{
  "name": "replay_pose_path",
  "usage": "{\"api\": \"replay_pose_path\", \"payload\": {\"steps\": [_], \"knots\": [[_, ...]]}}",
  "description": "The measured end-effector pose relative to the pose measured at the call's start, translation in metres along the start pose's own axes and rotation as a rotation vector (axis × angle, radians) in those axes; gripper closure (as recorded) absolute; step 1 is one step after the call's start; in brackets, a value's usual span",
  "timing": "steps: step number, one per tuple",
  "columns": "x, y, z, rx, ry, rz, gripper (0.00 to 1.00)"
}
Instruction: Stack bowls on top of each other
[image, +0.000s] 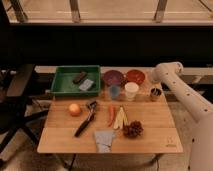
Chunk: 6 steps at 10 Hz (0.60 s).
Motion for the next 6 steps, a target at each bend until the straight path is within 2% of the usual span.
{"api": "replay_pose_path", "payload": {"steps": [6], "knots": [[-0.020, 0.006, 0.040, -0.046, -0.094, -0.032, 0.35]]}}
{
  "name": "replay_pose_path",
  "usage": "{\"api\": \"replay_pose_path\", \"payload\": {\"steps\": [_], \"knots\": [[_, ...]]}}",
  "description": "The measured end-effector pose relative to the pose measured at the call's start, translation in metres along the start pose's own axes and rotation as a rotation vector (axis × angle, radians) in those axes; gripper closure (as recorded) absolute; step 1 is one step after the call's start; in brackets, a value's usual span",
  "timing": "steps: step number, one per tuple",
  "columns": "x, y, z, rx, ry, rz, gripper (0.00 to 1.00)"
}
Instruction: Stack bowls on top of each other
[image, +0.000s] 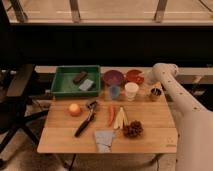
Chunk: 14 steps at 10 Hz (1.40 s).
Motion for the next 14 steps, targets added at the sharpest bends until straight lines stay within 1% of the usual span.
{"api": "replay_pose_path", "payload": {"steps": [2, 4, 5, 7, 8, 9, 10, 11, 12, 14], "knots": [[-0.009, 0.000, 0.019, -0.023, -0.036, -0.004, 0.35], [-0.014, 0.002, 0.037, -0.052, -0.055, 0.002, 0.36], [-0.013, 0.002, 0.042, -0.056, -0.052, 0.009, 0.45], [-0.013, 0.001, 0.044, -0.051, -0.043, 0.018, 0.61], [-0.012, -0.001, 0.042, -0.043, -0.030, 0.020, 0.73], [-0.010, -0.005, 0.037, -0.033, -0.019, 0.024, 0.82], [-0.009, -0.008, 0.032, -0.022, -0.008, 0.026, 0.91], [-0.007, -0.013, 0.027, -0.007, 0.003, 0.026, 0.98], [-0.006, -0.021, 0.018, 0.017, 0.019, 0.026, 1.00], [-0.005, -0.035, 0.006, 0.063, 0.040, 0.024, 1.00]]}}
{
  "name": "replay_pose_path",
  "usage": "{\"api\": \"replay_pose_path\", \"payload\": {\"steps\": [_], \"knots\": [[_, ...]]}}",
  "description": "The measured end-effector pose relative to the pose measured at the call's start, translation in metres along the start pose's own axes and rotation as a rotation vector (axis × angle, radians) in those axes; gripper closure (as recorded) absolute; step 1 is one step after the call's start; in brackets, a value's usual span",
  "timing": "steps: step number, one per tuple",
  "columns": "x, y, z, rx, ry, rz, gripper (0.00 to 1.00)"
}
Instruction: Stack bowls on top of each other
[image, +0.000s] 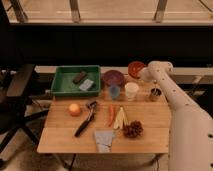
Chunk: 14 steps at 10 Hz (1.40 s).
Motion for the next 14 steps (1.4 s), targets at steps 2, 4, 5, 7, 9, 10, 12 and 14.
{"api": "replay_pose_path", "payload": {"steps": [2, 4, 5, 7, 9, 10, 12, 14], "knots": [[-0.003, -0.018, -0.014, 0.052, 0.003, -0.009, 1.00], [-0.023, -0.037, -0.023, 0.100, -0.017, -0.041, 1.00], [-0.038, -0.043, -0.024, 0.114, -0.038, -0.066, 1.00], [-0.069, -0.054, -0.027, 0.137, -0.091, -0.113, 1.00], [-0.103, -0.060, -0.027, 0.147, -0.167, -0.156, 1.00], [-0.124, -0.061, -0.027, 0.146, -0.212, -0.178, 0.98], [-0.149, -0.052, -0.027, 0.129, -0.273, -0.215, 0.81], [-0.158, -0.040, -0.026, 0.095, -0.304, -0.234, 0.61]]}}
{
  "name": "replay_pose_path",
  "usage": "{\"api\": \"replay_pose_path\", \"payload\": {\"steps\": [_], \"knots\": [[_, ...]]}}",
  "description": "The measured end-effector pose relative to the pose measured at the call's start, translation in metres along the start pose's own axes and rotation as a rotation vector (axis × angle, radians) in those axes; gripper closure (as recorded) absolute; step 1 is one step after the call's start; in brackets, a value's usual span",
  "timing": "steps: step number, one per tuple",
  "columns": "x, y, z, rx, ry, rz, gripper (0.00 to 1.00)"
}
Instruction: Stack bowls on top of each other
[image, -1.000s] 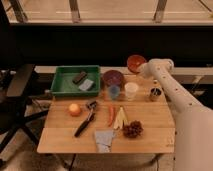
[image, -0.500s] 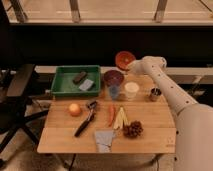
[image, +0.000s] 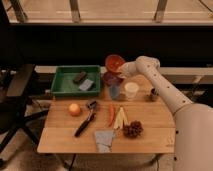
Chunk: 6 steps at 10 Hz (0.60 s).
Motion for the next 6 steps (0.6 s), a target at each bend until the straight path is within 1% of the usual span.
{"api": "replay_pose_path", "payload": {"steps": [1, 3, 4, 6], "knots": [[-0.002, 0.007, 0.001, -0.017, -0.008, 0.000, 0.51], [-0.001, 0.020, 0.004, -0.047, -0.012, 0.001, 0.34], [0.002, 0.025, 0.007, -0.063, -0.009, 0.007, 0.29], [0.011, 0.032, 0.016, -0.082, -0.002, 0.021, 0.29]]}}
